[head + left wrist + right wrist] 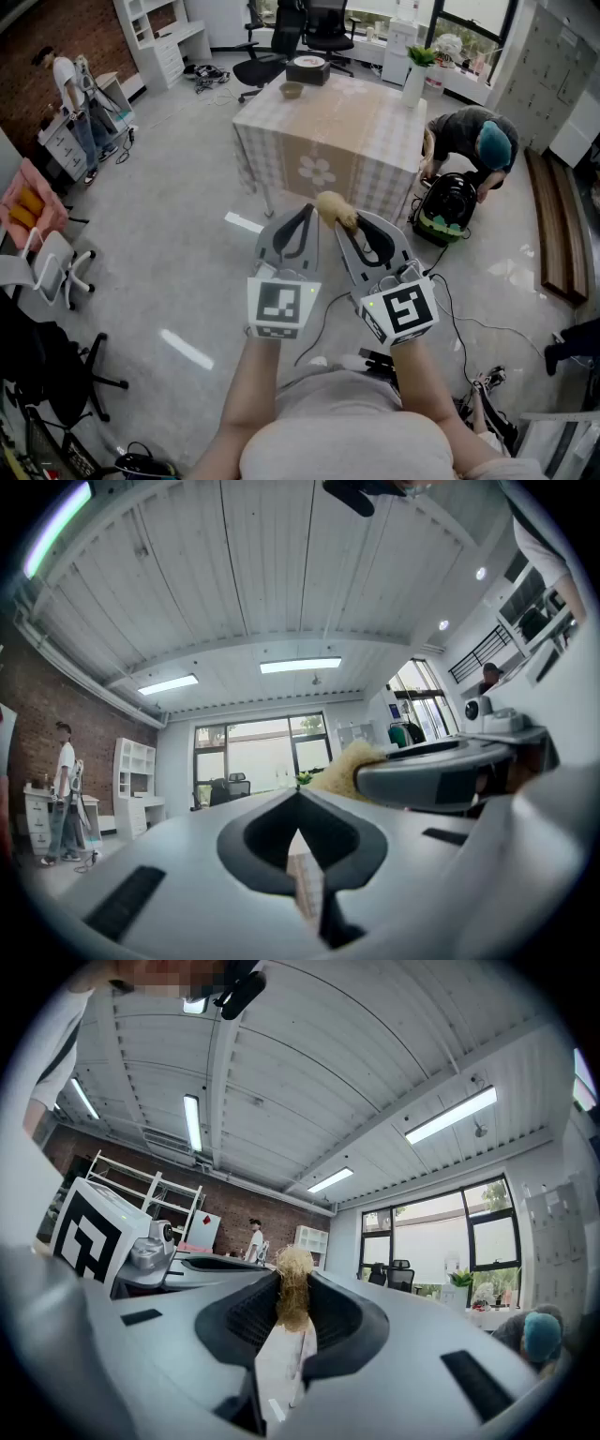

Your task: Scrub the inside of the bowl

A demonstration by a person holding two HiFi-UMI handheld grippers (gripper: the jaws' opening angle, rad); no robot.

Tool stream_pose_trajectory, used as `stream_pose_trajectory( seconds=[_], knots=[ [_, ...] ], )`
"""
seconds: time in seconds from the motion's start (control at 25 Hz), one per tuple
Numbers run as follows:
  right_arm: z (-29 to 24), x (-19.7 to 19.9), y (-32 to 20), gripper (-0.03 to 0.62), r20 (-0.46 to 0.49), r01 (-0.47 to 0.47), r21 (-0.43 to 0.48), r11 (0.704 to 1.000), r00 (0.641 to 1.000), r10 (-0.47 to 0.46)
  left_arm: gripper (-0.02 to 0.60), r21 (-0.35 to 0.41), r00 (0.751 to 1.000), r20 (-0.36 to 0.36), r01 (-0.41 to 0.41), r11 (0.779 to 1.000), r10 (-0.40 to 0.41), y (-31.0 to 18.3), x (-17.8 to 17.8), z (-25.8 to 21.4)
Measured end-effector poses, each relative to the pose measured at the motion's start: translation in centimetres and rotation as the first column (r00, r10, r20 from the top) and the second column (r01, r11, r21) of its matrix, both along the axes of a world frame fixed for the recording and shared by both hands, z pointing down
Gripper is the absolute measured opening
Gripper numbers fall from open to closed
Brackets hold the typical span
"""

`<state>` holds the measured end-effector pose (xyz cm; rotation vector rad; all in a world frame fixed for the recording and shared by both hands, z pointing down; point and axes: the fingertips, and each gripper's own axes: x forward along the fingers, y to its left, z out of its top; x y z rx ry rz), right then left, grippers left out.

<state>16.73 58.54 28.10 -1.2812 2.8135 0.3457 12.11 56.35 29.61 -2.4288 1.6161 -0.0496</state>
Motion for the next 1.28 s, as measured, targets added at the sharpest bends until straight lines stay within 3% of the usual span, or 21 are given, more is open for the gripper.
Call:
stream_pose_trajectory(
  seconds=[0.4, 0.76, 1.08, 1.28],
  knots=[
    [1.3, -1.4, -3.9, 0.086, -0.005, -0.001, -0.039, 0.999, 1.0, 0.001, 0.011, 0.006, 0.999, -0.036, 0.017, 1.0, -0.017, -3.5, -1.8, -0.1],
    [2.2, -2.6, -8.8, 0.086, 0.001, 0.061, -0.06, 0.996, 0.998, -0.061, 0.011, -0.014, 0.999, -0.018, 0.047, 0.999, -0.047, -8.4, -2.9, 1.4],
    [2.9, -3.4, -16.4, 0.087, -0.012, 0.096, -0.081, 0.992, 0.995, -0.097, 0.011, -0.053, 0.993, -0.077, 0.087, 0.995, -0.091, -15.7, -4.1, 2.1],
    [2.2, -3.2, -22.1, 0.087, -0.005, 0.105, -0.085, 0.991, 0.994, -0.106, 0.011, -0.056, 0.992, -0.07, 0.101, 0.993, -0.105, -21.2, -4.1, 1.9]
  ],
)
